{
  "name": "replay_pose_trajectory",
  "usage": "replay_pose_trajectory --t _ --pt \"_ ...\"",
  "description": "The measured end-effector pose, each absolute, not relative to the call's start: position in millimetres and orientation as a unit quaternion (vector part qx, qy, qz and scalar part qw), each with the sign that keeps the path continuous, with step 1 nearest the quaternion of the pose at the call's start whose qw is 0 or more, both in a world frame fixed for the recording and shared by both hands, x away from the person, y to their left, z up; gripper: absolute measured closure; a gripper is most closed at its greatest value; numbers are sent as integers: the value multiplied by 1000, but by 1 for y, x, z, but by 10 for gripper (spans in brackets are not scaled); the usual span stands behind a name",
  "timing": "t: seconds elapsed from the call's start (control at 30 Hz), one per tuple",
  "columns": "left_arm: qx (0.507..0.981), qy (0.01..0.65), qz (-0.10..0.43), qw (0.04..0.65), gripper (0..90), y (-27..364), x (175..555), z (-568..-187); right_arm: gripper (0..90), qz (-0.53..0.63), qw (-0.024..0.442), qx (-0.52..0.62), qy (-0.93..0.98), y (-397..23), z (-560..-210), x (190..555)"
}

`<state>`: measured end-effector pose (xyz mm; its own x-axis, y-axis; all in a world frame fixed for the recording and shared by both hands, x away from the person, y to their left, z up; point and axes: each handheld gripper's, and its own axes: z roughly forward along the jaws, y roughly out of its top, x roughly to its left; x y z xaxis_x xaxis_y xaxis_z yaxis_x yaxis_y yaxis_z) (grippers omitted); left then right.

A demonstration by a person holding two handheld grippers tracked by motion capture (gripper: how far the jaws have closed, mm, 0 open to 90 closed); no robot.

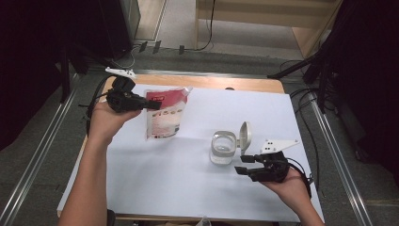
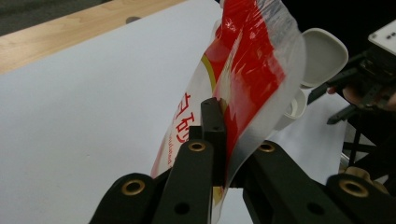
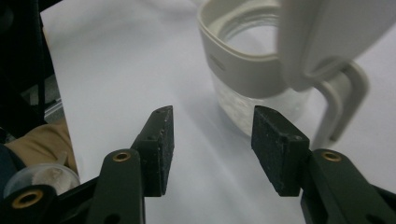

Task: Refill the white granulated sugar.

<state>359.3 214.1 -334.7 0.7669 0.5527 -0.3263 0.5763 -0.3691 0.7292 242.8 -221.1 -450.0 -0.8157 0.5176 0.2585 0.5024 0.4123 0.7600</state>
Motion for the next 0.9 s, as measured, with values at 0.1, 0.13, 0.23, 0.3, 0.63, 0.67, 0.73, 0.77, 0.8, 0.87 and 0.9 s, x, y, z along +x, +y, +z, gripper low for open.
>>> replay_pose_trajectory --t 0.1,0.13,0.23,0.3,0.63,0.67,0.73,0.77,0.8,0.87,0.9 --pt "829 338 -12 445 900 217 358 -336 492 447 15 284 848 -211 -449 240" --pt "829 341 -15 444 900 218 358 -338 493 445 12 284 849 -208 -449 240" --pt "831 344 -14 437 900 218 356 -338 493 452 3 274 849 -199 -447 238" --pt "831 345 -10 436 900 218 355 -337 493 454 1 269 849 -193 -445 236" --pt "828 348 0 439 900 211 344 -332 498 452 4 262 853 -158 -439 237" --pt "830 346 -4 438 900 210 343 -333 494 450 6 254 856 -154 -439 237" --pt "834 343 -7 433 900 206 342 -334 483 449 1 237 861 -144 -440 237" --pt "834 343 -9 432 900 205 341 -335 483 449 1 237 861 -144 -440 237" --pt "834 346 -11 430 900 204 341 -336 483 449 -5 235 862 -141 -440 238" --pt "833 348 -18 430 900 202 340 -336 482 448 -7 230 864 -134 -440 240" --pt "833 347 -20 431 900 201 339 -336 482 447 -9 231 864 -131 -440 241"
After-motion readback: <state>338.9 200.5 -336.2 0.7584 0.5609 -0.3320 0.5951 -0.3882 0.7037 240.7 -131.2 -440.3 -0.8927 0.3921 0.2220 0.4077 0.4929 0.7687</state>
